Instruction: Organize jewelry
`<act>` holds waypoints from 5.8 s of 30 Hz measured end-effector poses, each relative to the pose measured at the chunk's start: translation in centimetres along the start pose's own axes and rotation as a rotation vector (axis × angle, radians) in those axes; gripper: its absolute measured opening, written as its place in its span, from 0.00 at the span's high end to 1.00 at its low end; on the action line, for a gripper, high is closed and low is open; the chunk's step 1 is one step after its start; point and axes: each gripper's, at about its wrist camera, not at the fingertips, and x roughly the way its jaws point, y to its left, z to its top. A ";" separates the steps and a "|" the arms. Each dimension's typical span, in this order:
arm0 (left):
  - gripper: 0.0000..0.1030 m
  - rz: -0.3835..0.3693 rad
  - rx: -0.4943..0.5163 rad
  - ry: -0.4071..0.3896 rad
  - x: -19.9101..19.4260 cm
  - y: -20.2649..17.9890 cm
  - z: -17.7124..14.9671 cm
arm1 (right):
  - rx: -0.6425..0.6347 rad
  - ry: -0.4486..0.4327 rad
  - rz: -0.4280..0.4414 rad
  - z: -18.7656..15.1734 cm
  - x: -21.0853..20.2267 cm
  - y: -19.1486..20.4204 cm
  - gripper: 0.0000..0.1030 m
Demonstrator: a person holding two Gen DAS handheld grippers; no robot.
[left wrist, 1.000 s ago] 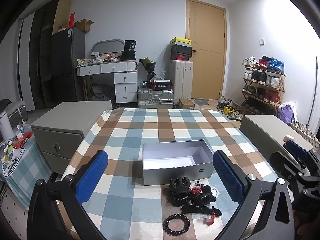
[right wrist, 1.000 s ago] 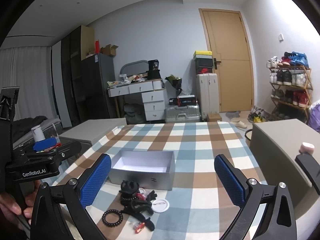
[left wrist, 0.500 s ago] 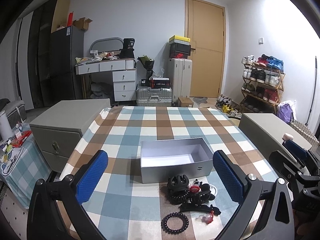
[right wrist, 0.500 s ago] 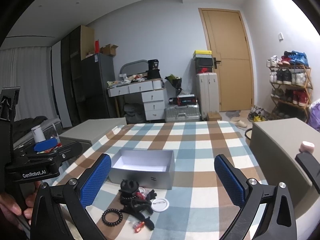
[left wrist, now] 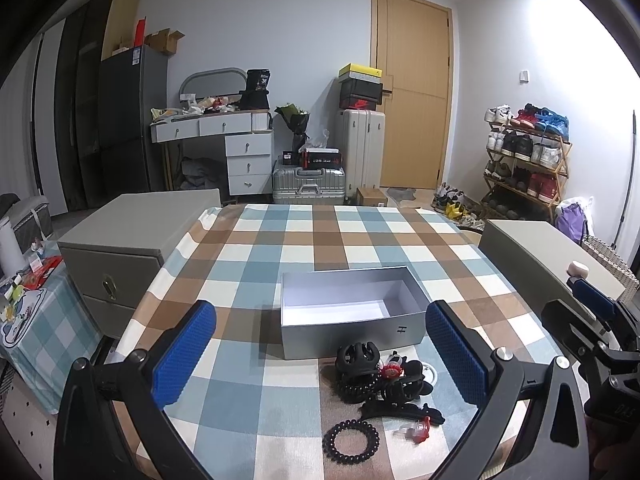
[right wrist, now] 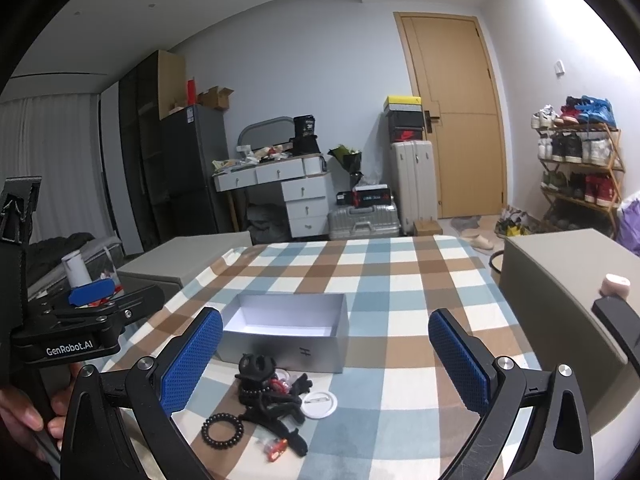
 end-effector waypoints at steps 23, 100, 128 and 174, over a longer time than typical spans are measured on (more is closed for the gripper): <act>0.01 -0.071 -0.022 0.123 3.8 0.6 -2.1 | 0.016 0.040 -0.020 -1.8 2.1 -1.3 0.00; 0.59 -0.272 -0.108 0.234 5.3 7.6 -3.3 | 0.022 0.507 0.171 -8.6 12.6 2.5 0.56; 0.59 -0.270 -0.036 0.211 7.7 4.8 -0.1 | 0.105 0.249 0.277 -1.9 10.8 -0.3 0.56; 0.49 -0.326 -0.075 0.361 16.3 3.1 1.6 | 0.142 0.442 0.363 -0.1 22.6 -0.4 0.47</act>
